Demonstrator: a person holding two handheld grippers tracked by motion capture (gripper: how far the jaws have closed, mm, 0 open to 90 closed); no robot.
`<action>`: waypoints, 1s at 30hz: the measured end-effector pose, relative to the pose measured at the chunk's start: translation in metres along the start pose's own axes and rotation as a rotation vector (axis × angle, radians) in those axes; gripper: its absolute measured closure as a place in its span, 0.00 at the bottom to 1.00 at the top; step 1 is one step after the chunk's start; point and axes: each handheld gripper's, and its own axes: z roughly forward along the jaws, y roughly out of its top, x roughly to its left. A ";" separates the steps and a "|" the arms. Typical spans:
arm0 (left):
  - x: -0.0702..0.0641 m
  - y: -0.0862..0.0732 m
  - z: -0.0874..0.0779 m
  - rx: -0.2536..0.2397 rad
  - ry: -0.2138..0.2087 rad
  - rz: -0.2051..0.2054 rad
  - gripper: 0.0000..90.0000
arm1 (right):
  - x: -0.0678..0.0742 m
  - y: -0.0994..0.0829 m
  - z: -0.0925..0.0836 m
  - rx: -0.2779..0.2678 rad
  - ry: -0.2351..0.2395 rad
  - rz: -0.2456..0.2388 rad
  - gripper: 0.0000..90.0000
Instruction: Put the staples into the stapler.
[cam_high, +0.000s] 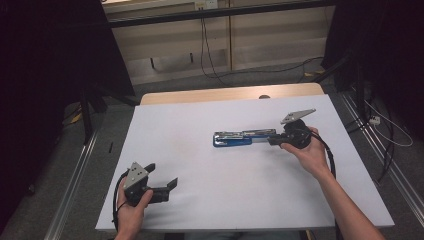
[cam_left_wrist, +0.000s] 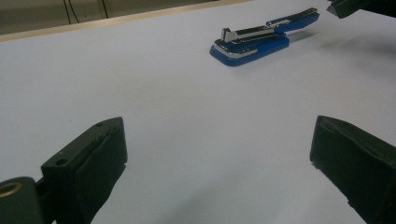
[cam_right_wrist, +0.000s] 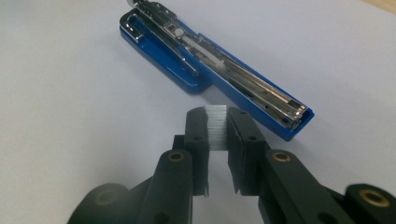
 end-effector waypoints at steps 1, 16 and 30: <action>0.000 0.000 0.000 0.001 0.002 -0.001 0.05 | 0.000 0.000 -0.001 -0.009 0.002 0.002 0.88; 0.001 0.001 -0.002 -0.010 0.005 0.004 0.05 | 0.010 0.023 0.003 -0.072 0.058 -0.032 0.88; 0.001 0.000 -0.002 -0.009 0.008 0.003 0.05 | 0.012 0.044 0.010 -0.117 0.085 -0.033 0.88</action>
